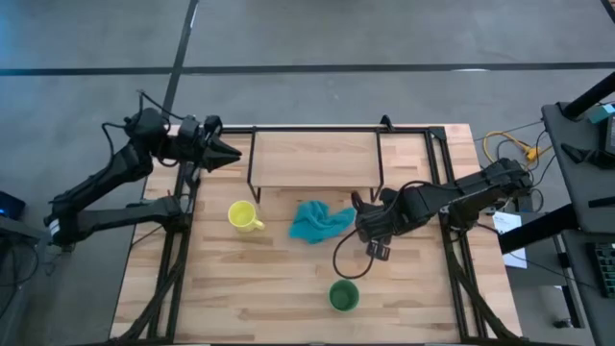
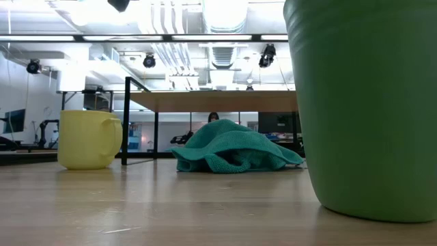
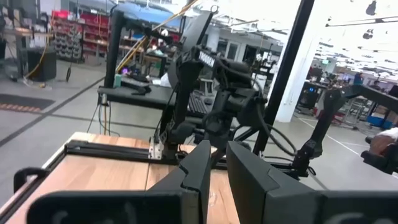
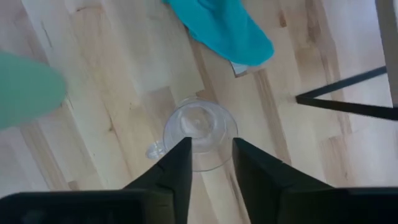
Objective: Stack small to large cups/mugs on shelf
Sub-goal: Put the transparent cup on the shelf
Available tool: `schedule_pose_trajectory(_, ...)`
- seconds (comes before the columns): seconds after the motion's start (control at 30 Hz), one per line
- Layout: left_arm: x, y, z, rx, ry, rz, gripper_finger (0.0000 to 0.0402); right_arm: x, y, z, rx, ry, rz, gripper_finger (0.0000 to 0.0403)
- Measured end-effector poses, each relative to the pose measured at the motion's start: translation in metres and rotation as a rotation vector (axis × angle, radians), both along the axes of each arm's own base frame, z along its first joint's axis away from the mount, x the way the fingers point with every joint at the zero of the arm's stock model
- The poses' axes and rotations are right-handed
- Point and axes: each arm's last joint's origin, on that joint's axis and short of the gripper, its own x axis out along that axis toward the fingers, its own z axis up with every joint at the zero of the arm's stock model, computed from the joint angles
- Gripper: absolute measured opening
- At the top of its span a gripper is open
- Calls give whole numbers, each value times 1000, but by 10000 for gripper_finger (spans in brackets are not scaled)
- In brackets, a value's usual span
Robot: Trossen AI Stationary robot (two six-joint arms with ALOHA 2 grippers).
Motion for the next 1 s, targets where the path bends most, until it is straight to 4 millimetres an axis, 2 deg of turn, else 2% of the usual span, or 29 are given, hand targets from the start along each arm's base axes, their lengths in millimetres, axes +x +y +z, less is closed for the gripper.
schedule_pose_trajectory(0.13, 9, 6, -5, -20, 31, -1, 39, 0, 0, 0, 2, -3, -7, 133)
schedule_pose_trajectory(0.33, 24, 16, -8, -93, 66, 1, 39, -1, -1, -8, -6, 18, -34, 136)
schedule_pose_trajectory(0.67, 21, 13, 2, -27, 31, -27, 39, -10, -4, -39, -33, 111, -134, 137)
schedule_pose_trajectory(0.9, 14, 9, 6, 5, 5, -27, 39, -11, -4, -55, -28, 103, -159, 137)
schedule_pose_trajectory(1.0, 12, 7, 7, 4, 0, -27, 39, -12, -6, -63, -25, 108, -226, 137)
